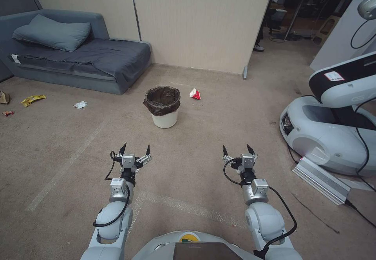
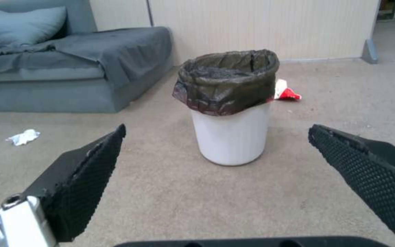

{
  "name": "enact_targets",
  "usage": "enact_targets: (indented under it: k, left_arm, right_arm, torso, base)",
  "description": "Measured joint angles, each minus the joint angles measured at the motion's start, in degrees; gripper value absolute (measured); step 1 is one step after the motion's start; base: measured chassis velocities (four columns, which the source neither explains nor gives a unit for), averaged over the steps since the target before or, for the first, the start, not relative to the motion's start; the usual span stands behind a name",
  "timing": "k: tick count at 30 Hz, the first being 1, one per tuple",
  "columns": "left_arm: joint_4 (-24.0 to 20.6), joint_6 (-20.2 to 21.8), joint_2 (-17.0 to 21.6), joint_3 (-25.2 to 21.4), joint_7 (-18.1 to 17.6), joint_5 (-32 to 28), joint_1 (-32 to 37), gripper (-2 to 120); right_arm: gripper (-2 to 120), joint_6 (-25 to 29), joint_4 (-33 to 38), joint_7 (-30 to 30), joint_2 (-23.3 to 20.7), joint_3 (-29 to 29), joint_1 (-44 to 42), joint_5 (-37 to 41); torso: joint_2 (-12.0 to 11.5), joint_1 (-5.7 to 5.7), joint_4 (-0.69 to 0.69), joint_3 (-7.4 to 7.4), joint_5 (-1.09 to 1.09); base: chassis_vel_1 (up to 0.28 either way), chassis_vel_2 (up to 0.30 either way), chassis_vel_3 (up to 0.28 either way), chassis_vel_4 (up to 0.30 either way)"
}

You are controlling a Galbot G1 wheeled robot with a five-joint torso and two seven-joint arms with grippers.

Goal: Pick up the trash bin, then pick up the garbage from the floor and place it into the trash bin.

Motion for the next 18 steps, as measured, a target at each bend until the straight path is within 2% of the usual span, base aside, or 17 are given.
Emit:
enact_targets:
  k: [18]
  left_arm:
    - [0.0,0.0,0.0,0.0,0.0,0.0,0.0,100]
  right_arm:
    - [100,0.0,0.0,0.0,0.0,0.0,0.0,0.0]
  torso:
    - [0.0,0.0,0.0,0.0,0.0]
  base:
    - [0.0,0.0,0.0,0.0]
